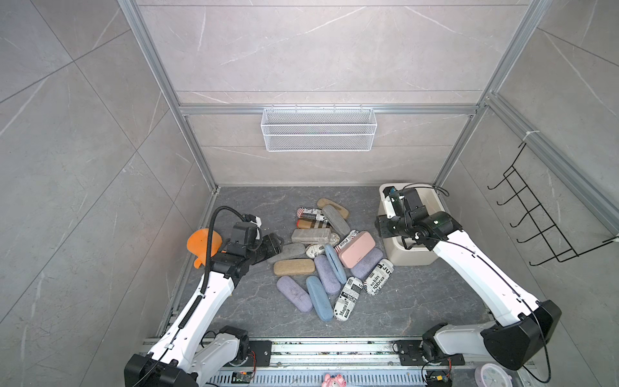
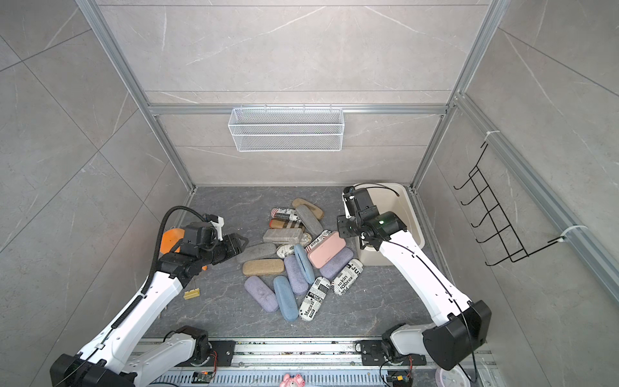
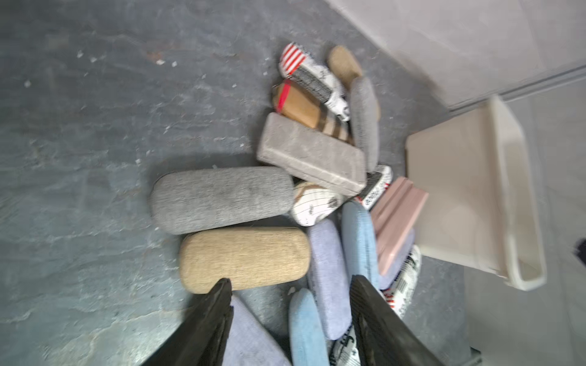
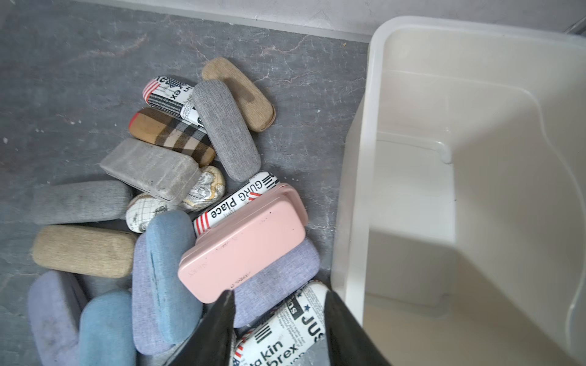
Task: Put the glasses cases into the storage boxes
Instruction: Place the storage box at the corner of the board, then pick up the glasses case at the center of the board.
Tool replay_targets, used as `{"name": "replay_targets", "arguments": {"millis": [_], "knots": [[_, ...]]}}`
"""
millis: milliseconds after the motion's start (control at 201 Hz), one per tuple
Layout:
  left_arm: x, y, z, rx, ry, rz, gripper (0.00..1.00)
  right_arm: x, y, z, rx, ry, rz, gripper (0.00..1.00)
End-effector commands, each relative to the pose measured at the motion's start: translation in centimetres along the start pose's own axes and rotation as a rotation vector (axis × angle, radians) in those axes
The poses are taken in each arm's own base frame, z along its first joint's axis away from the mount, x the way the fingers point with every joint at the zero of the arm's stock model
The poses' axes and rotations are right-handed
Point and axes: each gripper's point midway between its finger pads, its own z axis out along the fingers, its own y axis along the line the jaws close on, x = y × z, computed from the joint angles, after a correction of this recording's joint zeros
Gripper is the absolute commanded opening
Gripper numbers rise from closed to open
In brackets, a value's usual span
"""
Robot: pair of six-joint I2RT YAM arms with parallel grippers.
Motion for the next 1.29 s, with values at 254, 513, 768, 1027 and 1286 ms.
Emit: {"name": "replay_targets", "arguments": {"millis": [254, 513, 768, 1027, 1286], "knots": [[7.8, 2.4, 2.0, -0.202, 0.220, -0.015, 0.60, 1.5, 1.7, -0.3, -0.104, -0.032, 0.011, 0.65], [13.9, 1.7, 1.9, -0.272, 0.194, -0.202, 0.76, 2.8, 2.5, 0.1, -0.129, -0.025, -0.016, 0.82], [16.8, 0.5, 3.2, -0.346, 0.222, -0.283, 0.84, 3.0, 2.7, 0.1, -0.136, -0.030, -0.022, 1.00], [17.9, 1.4, 4.5, -0.407, 0.225, -0.291, 0.85, 3.2, 2.6, 0.0, -0.132, -0.026, -0.022, 1.00], [19.0, 2.4, 6.6, -0.414, 0.260, -0.223, 0.73, 3.2, 2.9, 0.0, -0.140, -0.016, -0.022, 0.99]]}}
